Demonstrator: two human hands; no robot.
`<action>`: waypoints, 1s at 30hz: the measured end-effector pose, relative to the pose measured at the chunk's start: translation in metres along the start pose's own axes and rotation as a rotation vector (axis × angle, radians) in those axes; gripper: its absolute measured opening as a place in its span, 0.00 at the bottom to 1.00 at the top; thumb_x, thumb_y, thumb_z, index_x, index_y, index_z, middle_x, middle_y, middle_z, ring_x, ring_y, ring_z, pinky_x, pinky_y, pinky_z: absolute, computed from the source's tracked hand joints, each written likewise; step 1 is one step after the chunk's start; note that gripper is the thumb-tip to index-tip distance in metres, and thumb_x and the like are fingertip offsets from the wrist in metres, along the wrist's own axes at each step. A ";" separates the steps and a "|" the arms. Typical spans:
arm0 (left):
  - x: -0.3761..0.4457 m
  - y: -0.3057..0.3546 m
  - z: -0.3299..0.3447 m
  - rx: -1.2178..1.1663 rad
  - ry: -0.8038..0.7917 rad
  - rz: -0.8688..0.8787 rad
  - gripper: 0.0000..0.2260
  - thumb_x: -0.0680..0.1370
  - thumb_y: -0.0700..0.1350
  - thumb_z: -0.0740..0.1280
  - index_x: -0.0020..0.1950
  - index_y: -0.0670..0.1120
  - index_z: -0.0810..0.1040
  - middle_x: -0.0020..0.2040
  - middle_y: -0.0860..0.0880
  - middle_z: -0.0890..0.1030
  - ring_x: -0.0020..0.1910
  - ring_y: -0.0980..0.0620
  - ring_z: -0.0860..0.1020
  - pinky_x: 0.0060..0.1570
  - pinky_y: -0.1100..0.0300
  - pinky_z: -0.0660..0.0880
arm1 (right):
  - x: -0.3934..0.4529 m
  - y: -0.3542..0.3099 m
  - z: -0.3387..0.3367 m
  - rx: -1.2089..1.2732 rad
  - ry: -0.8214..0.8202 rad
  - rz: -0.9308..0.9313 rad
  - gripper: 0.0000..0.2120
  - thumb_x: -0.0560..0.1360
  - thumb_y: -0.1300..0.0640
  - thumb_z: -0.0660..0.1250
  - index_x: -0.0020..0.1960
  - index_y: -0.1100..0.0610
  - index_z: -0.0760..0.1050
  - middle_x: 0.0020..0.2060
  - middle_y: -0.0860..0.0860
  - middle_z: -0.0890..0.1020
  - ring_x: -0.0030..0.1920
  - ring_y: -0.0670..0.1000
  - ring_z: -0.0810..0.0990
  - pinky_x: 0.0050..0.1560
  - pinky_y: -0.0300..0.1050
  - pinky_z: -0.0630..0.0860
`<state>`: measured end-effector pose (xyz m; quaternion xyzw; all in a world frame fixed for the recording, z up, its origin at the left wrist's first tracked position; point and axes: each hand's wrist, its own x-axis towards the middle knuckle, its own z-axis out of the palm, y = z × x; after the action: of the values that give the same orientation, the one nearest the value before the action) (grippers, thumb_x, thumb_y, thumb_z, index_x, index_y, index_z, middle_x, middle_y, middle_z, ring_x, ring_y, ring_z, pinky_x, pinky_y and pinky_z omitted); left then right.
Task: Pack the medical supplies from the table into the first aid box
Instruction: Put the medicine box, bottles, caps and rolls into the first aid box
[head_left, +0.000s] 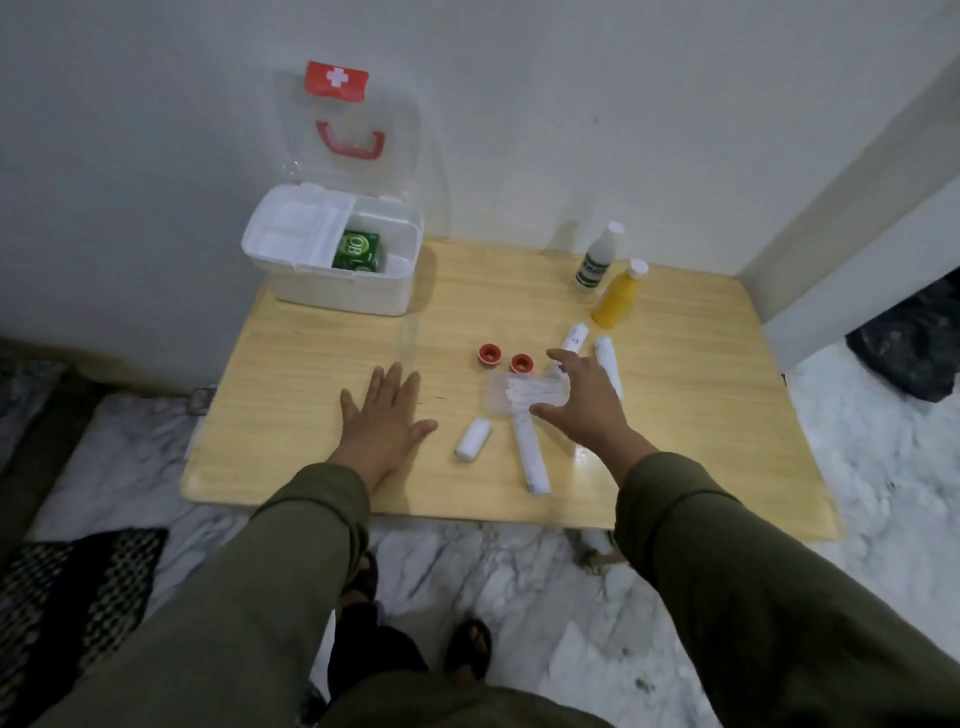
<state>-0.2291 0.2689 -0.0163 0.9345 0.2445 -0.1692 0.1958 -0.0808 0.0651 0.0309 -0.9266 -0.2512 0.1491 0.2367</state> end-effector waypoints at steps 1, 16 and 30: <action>0.000 0.000 -0.001 -0.012 -0.005 -0.003 0.32 0.79 0.60 0.53 0.77 0.52 0.41 0.78 0.50 0.37 0.76 0.49 0.37 0.71 0.37 0.39 | -0.001 0.005 0.000 -0.012 -0.018 0.001 0.36 0.66 0.52 0.76 0.70 0.50 0.64 0.62 0.55 0.74 0.63 0.54 0.70 0.61 0.52 0.70; 0.003 0.004 -0.005 -0.039 -0.045 -0.048 0.33 0.79 0.58 0.56 0.77 0.54 0.40 0.78 0.52 0.36 0.76 0.51 0.35 0.71 0.37 0.38 | 0.002 0.032 0.011 0.077 -0.054 -0.059 0.39 0.64 0.59 0.78 0.70 0.52 0.64 0.62 0.55 0.73 0.63 0.53 0.70 0.56 0.40 0.64; 0.005 0.001 -0.006 -0.020 -0.010 -0.036 0.35 0.77 0.58 0.60 0.77 0.52 0.45 0.79 0.50 0.42 0.77 0.49 0.40 0.73 0.38 0.45 | -0.006 0.011 -0.026 0.147 -0.021 -0.109 0.40 0.65 0.57 0.77 0.71 0.49 0.62 0.56 0.59 0.72 0.56 0.55 0.72 0.59 0.51 0.73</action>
<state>-0.2226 0.2727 -0.0127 0.9271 0.2618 -0.1750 0.2035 -0.0710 0.0438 0.0481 -0.8902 -0.2920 0.1635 0.3090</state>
